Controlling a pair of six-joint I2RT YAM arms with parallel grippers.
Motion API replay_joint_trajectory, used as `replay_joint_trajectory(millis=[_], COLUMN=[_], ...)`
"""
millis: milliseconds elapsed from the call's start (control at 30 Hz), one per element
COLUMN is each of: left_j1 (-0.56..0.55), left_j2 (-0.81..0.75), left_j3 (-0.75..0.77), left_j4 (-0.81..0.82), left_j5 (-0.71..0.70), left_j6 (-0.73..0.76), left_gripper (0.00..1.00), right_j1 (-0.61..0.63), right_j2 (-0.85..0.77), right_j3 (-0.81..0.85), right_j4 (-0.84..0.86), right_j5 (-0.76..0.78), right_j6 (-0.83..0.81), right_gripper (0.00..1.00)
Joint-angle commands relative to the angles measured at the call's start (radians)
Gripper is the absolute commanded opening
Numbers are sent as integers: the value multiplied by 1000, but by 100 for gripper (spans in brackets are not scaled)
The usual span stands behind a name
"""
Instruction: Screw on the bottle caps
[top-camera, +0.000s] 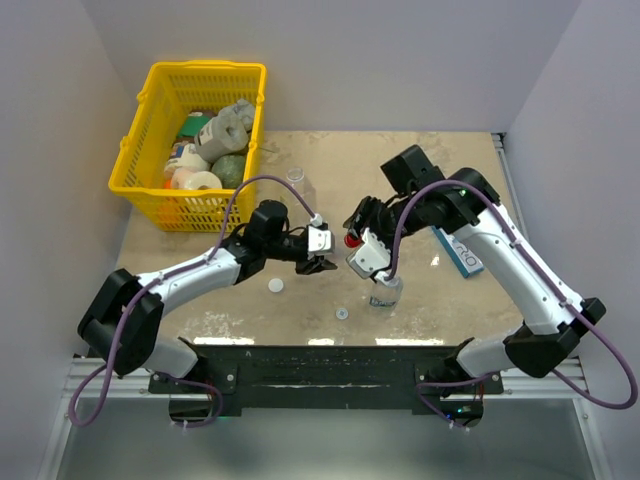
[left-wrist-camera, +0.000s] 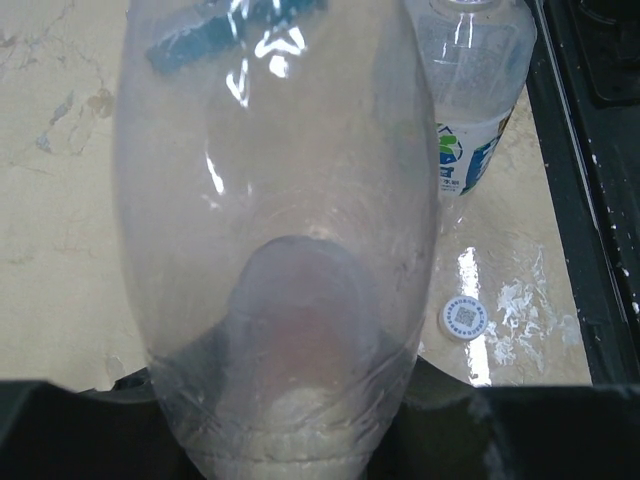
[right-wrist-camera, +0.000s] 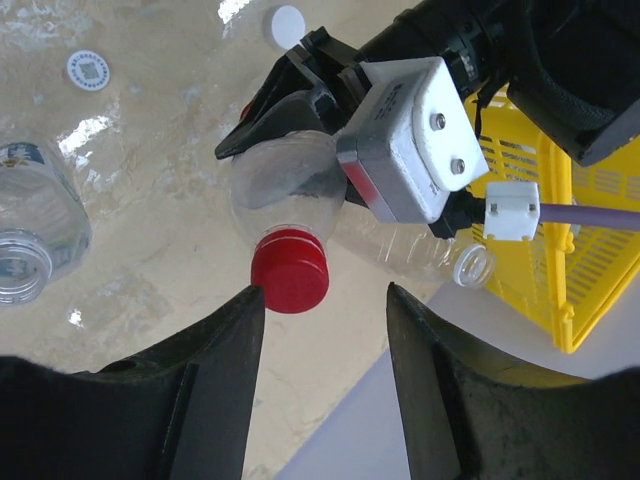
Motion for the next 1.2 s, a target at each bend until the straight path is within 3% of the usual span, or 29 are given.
replay_joint_trajectory(millis=[0,433,633,667,700,733,767,833,867,1167], left_j1=[10,16,19,18,18,18,19,12,9,-37], left_j2=[9,14,-2,-6,-12,-19,-22,-40,-48,-45], left_j3=[46,51,22,8,-7,-32,-40,-79,-90,-112], left_j4=[14,31,89,121,217,255,282,394,430,568], left_j5=[39,49,13,-19,-58,-126,-151,-254,-282,-633], left_j6=[15,8,8,-27,-59,-86,-114,-163,-207,-344], left_gripper=[0,0,0,0,0,0,0,0,0,0], right_j1=[10,15,15,15,18,16,18,12,7,-88], right_j2=[-20,2,39,51,74,127,170,308,341,450], right_j3=[-24,-50,-45,-24,0,28,97,192,261,301], right_j4=[-81,-79,-82,-81,-81,-77,-67,-81,-81,-79], right_j5=[12,49,88,97,97,98,106,121,130,-15], right_j6=[-75,-106,-57,9,68,140,349,551,733,1256], right_gripper=[53,39,17,4,0,0,0,0,0,0])
